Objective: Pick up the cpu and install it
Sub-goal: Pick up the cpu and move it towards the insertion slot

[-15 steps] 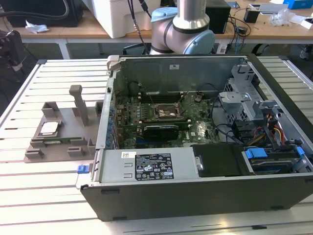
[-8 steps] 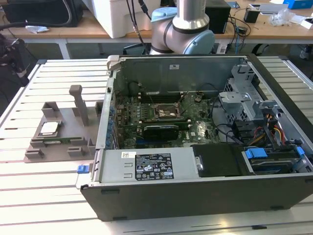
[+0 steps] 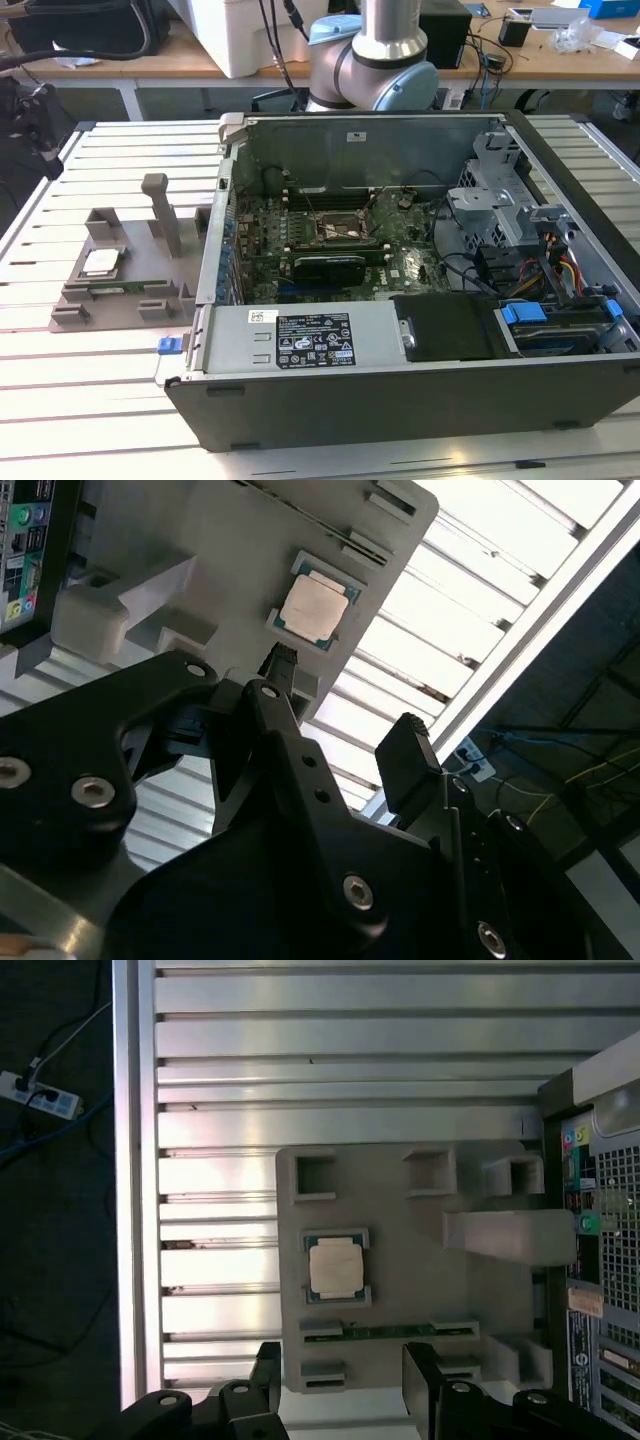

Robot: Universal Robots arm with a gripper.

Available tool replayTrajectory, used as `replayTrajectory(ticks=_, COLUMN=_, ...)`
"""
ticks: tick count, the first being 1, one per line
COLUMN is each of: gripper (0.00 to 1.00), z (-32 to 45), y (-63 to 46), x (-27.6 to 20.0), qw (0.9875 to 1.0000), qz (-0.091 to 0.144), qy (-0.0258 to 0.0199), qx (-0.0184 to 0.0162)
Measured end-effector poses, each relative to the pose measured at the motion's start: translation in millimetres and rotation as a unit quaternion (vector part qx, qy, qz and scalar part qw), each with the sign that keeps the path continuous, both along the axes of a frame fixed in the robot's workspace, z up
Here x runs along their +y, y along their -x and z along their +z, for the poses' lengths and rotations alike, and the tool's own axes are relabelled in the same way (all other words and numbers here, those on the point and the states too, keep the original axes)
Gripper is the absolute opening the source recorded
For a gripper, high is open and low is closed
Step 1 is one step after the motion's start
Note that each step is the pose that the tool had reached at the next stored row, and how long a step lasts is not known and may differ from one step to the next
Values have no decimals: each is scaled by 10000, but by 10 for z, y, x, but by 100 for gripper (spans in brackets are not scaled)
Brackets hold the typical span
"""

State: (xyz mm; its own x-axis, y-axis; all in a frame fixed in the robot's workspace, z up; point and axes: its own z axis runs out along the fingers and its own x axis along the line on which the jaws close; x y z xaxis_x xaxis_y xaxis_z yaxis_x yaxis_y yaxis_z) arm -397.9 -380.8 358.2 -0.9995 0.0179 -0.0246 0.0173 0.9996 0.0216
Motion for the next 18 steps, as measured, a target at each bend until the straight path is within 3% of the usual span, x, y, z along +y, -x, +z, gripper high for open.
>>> replayTrajectory(ticks=2, gripper=60, z=-64, y=-2, x=13, qw=10000, qz=72, qy=2, qx=0)
replayTrajectory(ticks=18, gripper=60, z=-222, y=-4, x=15, qw=10000, qz=81, qy=2, qx=0)
